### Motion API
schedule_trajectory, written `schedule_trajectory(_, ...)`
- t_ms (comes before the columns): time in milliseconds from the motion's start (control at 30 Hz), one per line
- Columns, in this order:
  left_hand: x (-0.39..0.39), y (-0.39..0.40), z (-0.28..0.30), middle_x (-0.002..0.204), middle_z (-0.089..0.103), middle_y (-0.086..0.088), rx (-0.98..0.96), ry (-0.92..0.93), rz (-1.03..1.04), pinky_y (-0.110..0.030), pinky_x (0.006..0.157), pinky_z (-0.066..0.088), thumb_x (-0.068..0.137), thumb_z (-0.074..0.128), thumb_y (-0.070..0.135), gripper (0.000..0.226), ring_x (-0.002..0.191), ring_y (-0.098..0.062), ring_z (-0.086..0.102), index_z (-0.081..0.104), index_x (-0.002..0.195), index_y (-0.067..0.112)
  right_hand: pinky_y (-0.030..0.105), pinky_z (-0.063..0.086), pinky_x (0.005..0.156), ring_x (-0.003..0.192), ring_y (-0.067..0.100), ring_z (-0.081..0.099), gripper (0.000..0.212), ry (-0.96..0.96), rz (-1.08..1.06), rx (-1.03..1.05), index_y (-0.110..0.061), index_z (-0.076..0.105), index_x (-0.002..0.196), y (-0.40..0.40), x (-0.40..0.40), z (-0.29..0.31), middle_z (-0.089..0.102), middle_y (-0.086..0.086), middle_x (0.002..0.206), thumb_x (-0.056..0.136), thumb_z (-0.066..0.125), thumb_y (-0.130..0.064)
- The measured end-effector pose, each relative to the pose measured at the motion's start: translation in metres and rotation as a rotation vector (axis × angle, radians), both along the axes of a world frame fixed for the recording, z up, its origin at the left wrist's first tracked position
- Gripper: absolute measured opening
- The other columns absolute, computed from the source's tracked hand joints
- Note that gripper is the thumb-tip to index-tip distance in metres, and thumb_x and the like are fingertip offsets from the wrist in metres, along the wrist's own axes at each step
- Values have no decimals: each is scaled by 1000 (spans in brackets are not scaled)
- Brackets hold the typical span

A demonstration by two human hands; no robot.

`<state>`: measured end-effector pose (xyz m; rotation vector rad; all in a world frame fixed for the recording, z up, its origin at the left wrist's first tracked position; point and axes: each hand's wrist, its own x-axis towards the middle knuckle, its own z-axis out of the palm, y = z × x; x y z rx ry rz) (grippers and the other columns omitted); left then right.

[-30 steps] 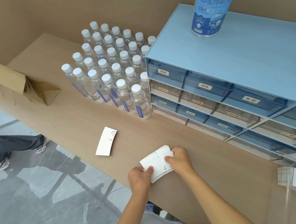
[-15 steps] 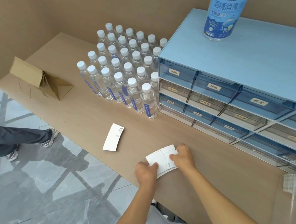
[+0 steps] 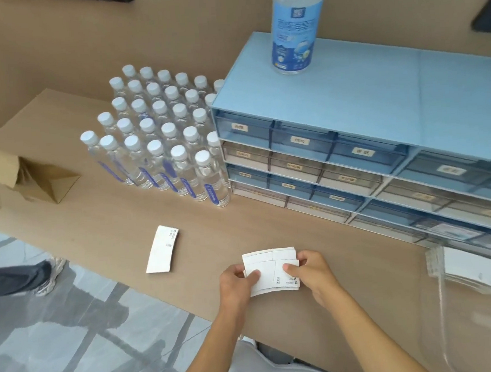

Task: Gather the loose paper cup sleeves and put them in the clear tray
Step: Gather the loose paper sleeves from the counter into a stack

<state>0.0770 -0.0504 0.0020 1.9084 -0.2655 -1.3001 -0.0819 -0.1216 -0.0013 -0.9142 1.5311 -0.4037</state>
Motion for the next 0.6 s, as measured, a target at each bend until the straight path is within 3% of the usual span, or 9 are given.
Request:
schedule_trajectory(167, -25, -11, 5, 92, 79, -14, -97, 58, -224, -32, 66, 55, 86, 69, 3, 18, 72, -22, 72, 61, 102, 3, 27, 55, 64, 73, 18, 71, 9, -65, -120, -33, -3, 65, 90, 20, -44, 4, 74, 9, 86, 84, 69, 1)
schedule_trajectory(367, -61, -22, 4, 94, 80, -10, -126, 86, -444, -31, 71, 59, 83, 71, -3, 27, 78, -22, 76, 65, 108, 6, 41, 57, 80, 86, 28, 71, 19, -74, -265, -55, 5, 64, 103, 42, -87, 7, 75, 18, 99, 84, 68, 6)
schedule_trajectory(500, -77, -25, 5, 92, 79, -8, -138, 32, -539, -20, 63, 55, 81, 71, -5, 27, 70, -11, 72, 66, 105, 6, 24, 57, 68, 80, 18, 70, 30, -65, -259, -97, -11, 65, 97, 50, -105, 9, 75, 10, 97, 78, 65, 14)
schedule_trajectory(600, -82, -25, 4, 91, 78, -8, -184, -47, -615, -20, 65, 56, 78, 70, -6, 25, 73, -11, 70, 67, 99, 7, 18, 54, 66, 79, 15, 69, 33, -9, -255, -154, -15, 65, 91, 54, -111, 8, 75, 4, 92, 74, 66, 14)
